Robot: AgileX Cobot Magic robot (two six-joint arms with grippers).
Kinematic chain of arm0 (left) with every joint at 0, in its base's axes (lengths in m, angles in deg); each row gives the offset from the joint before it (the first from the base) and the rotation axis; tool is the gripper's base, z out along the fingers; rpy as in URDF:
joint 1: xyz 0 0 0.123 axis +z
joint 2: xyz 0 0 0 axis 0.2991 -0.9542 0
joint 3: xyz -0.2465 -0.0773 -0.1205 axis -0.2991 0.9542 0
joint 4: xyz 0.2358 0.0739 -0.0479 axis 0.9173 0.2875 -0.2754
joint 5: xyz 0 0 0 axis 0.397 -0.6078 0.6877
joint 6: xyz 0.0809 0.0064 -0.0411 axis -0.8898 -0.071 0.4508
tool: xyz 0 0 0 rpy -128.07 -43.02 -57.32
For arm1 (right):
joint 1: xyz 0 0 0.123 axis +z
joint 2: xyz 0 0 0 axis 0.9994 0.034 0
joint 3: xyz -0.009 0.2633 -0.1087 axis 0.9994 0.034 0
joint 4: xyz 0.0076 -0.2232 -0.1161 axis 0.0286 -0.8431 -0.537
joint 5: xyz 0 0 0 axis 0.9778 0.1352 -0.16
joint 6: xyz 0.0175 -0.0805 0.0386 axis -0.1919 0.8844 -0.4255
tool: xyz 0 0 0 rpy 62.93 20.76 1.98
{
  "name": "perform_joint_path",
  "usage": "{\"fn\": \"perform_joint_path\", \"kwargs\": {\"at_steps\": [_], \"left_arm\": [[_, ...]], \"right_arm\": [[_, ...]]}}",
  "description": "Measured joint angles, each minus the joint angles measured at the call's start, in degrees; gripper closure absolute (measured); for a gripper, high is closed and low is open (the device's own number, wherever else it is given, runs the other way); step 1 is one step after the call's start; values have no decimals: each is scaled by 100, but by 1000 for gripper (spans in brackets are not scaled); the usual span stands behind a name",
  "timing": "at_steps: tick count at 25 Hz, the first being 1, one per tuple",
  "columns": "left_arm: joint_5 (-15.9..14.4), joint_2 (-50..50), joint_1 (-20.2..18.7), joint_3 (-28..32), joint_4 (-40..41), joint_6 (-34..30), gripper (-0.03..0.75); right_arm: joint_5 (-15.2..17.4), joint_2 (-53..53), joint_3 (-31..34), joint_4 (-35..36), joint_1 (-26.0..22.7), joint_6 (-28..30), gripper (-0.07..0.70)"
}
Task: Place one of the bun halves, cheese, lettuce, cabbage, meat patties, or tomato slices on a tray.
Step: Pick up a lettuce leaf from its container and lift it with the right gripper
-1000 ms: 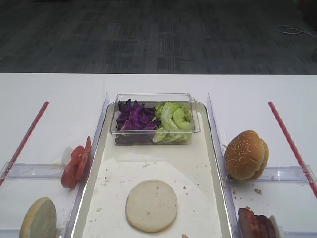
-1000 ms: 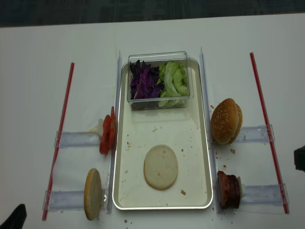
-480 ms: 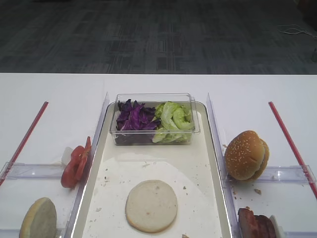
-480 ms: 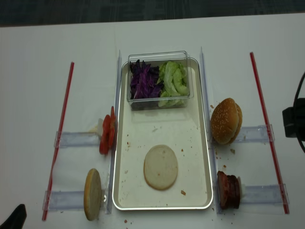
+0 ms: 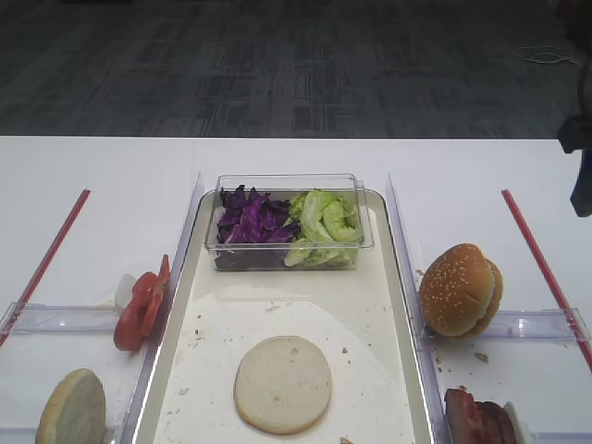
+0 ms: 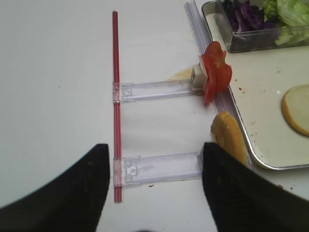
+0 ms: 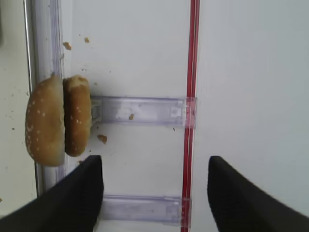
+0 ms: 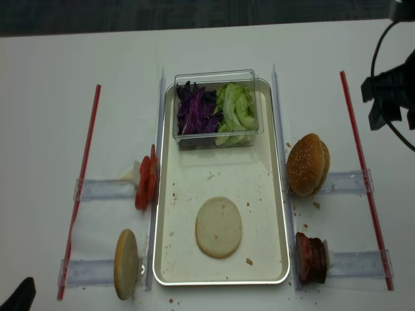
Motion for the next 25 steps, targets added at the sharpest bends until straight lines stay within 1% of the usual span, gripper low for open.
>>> {"fn": "perform_joint_path", "kwargs": {"at_steps": [10,17,22,25], "left_arm": [[0,0,0,0,0,0,288],[0,0,0,0,0,0,288],[0,0,0,0,0,0,288],[0,0,0,0,0,0,288]], "right_arm": [[13,1558,-1374,0,0,146,161],[384,2600,-2548,0,0,205,162],[449,3158,-3293,0,0,205,162],[463,3368,-3557,0,0,205,162]]}}
